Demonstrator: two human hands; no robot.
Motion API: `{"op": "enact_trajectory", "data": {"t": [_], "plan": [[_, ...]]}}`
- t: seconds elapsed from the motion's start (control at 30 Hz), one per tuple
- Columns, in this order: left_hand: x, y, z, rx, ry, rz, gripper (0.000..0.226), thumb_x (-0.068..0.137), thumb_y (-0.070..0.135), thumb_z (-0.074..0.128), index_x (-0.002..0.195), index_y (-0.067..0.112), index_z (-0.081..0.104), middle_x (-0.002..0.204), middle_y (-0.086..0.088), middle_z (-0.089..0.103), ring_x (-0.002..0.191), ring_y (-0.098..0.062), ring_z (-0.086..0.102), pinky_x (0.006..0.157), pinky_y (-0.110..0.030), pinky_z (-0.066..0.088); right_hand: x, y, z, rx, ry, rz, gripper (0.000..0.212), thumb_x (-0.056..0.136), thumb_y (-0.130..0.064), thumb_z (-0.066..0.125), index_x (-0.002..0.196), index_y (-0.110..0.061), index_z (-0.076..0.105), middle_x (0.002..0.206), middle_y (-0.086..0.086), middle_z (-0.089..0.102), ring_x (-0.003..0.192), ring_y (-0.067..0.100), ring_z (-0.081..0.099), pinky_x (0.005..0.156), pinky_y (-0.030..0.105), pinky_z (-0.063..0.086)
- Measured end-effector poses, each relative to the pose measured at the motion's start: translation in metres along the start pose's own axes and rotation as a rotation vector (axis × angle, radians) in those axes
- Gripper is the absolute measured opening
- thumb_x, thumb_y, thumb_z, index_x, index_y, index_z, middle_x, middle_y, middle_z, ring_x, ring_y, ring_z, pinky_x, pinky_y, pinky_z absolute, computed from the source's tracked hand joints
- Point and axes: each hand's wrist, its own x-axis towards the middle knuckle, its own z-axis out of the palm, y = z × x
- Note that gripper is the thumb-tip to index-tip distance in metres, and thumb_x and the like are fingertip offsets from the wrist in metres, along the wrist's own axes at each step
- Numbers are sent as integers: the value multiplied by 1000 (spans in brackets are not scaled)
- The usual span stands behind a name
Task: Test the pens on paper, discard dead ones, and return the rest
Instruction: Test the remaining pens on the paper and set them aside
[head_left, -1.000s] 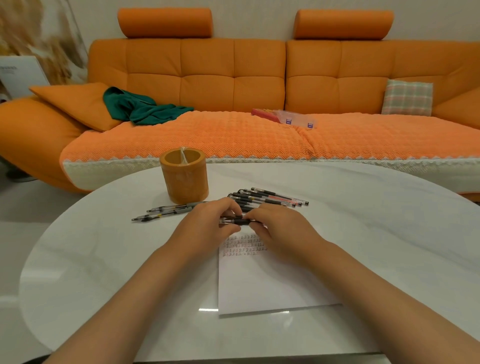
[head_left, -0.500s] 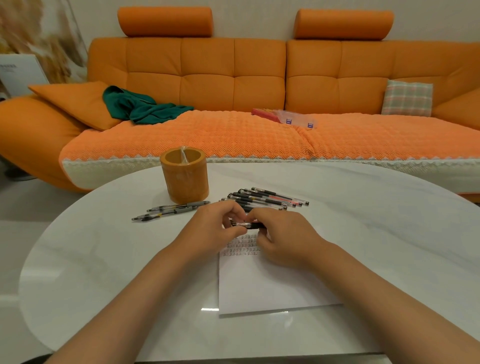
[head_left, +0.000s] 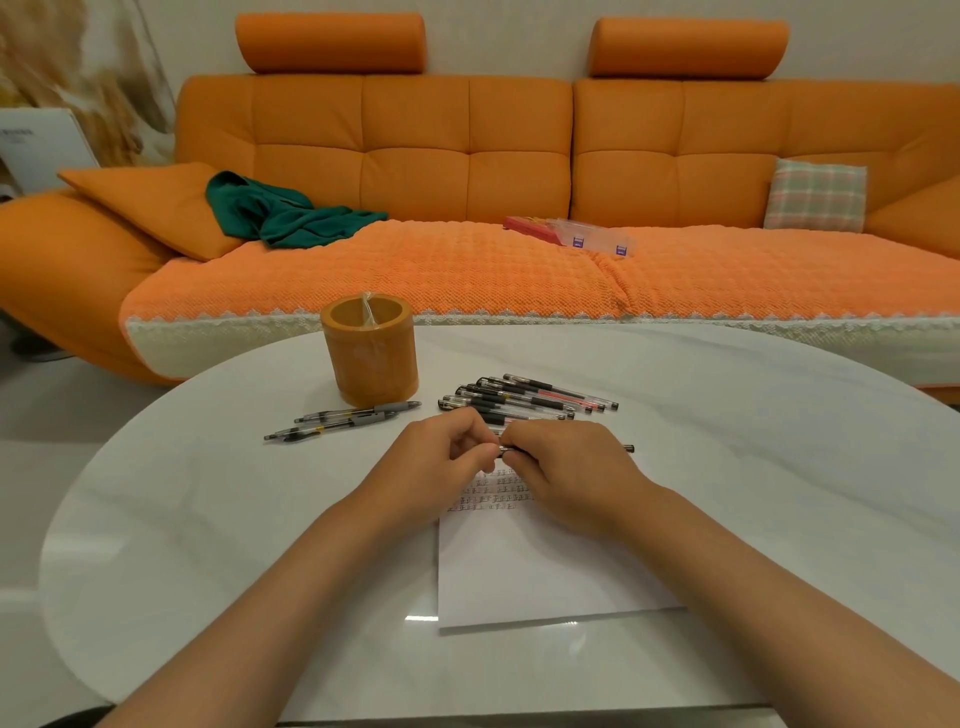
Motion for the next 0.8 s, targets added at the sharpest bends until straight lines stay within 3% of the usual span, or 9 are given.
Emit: {"op": "enact_trajectory", "data": {"t": [0.1,0.3,0.4,0.47,0.5,0.6,0.7,0.8], "plan": [[0,-1,0,6,-6,6,9,97,26,62,90,30,66,80,16,71,75,-1,63,67,-21,53,-1,-2,-1,-18,20,-12,20,102,-37,44,96,-27,60,73,-11,51,67,15,48,56,33,31],[1,-4,-4,11,2,10,10,96,28,63,88,33,65,82,19,70,78,-2,63,71,-27,55,0,0,-6,-30,-2,49,26,102,-50,40,102,-35,61,58,-12,43,62,13,46,54,31,29],[1,-1,-7,32,24,16,10,96,28,64,88,35,64,82,15,69,81,-3,62,71,-24,52,1,-4,-12,12,-73,81,29,102,-50,40,119,-36,58,75,-18,58,76,11,55,63,30,35],[1,-1,-10,92,44,6,8,96,29,64,91,36,62,85,15,66,86,-5,61,73,-23,51,-1,-3,-15,99,-94,124,34,102,-43,40,135,-34,47,91,-14,64,84,14,59,66,34,39],[0,-1,-11,134,50,-5,8,96,29,64,94,36,61,88,16,64,88,-5,61,74,-22,51,-2,0,-16,180,-102,146,32,103,-34,40,135,-33,42,88,-10,63,80,16,57,64,38,39],[1,-7,-13,250,40,-26,9,95,29,63,97,37,60,96,19,61,91,-4,58,74,-23,51,-2,7,-22,451,-86,192,24,100,-10,36,110,-30,40,82,12,54,68,22,44,62,42,36],[2,-11,-12,318,-16,-23,8,93,31,64,93,38,60,99,19,59,91,-4,56,76,-24,52,1,8,-23,617,-34,269,30,97,0,37,93,-25,54,79,0,55,68,13,46,65,32,41],[3,-12,-9,380,-57,-8,10,92,29,64,95,37,60,100,18,58,95,-5,53,80,-25,51,3,5,-22,896,-55,368,47,97,9,34,101,-20,70,92,5,63,76,13,60,59,30,52]]}}
